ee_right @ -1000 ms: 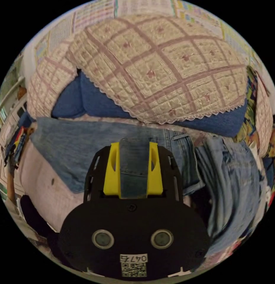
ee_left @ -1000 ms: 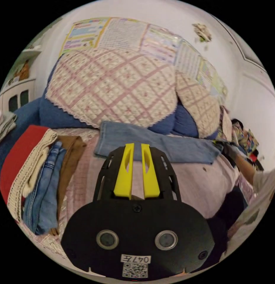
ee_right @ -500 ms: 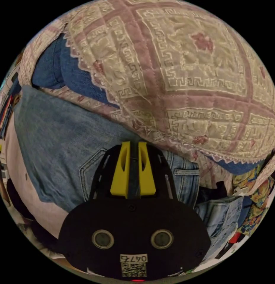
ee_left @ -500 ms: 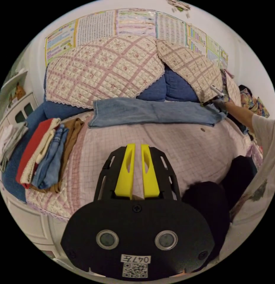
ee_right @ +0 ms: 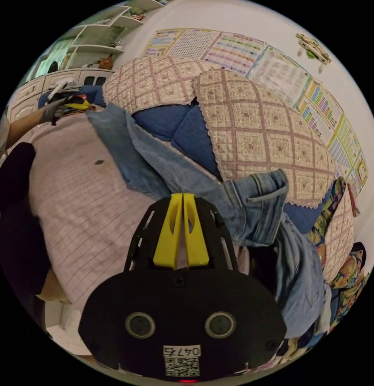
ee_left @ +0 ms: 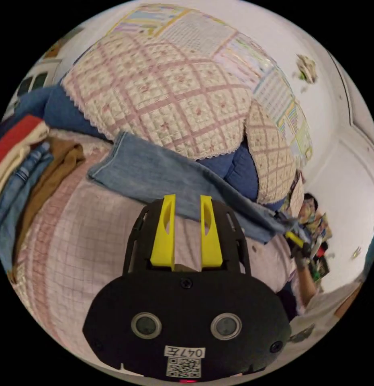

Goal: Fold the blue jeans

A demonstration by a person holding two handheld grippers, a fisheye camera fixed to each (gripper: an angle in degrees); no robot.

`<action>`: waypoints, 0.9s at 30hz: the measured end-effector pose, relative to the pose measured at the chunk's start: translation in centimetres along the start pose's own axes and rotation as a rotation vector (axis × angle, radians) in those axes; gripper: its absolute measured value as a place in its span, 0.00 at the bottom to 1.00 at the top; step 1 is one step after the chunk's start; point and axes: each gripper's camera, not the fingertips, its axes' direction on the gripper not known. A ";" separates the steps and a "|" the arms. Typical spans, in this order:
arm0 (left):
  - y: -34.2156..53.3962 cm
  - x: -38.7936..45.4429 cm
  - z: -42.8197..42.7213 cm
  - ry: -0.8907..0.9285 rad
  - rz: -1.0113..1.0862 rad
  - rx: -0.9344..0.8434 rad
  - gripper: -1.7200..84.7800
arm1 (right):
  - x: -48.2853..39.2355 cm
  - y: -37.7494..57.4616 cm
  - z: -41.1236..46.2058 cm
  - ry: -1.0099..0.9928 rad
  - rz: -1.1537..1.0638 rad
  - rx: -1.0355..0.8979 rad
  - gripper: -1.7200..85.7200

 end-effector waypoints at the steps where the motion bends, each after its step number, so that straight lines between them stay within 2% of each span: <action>1: -0.6 -0.7 0.6 0.013 -0.032 0.000 0.14 | -0.5 0.8 -0.2 -0.011 0.004 -0.013 0.01; 4: -3.7 -2.2 3.7 0.064 -0.137 0.009 0.16 | -1.0 2.1 -0.7 -0.015 0.057 -0.010 0.01; 7: -6.7 -1.5 7.1 0.029 -0.176 -0.006 0.16 | -0.8 3.9 -1.5 -0.043 0.136 0.017 0.01; 11: -10.2 -0.4 13.4 -0.106 -0.191 -0.103 0.15 | -1.4 6.1 -2.8 -0.058 0.145 0.012 0.01; 14: -11.3 0.5 16.6 -0.294 -0.186 -0.180 0.14 | -1.8 7.1 -4.1 -0.052 0.129 -0.002 0.01; 17: -10.6 -0.1 17.7 -0.328 -0.234 -0.216 0.09 | -1.7 8.1 -5.9 -0.051 0.137 0.006 0.01; 18: -9.7 -0.4 17.1 -0.277 -0.246 -0.189 0.03 | -1.6 8.3 -6.3 -0.051 0.139 0.007 0.01; 22: -5.6 -0.6 12.1 -0.148 -0.207 -0.118 0.01 | -1.3 10.3 -9.2 -0.039 0.140 -0.005 0.01; 27: 7.1 -0.7 1.0 -0.072 -0.164 -0.084 0.01 | -1.6 13.9 -12.7 -0.044 0.111 -0.064 0.02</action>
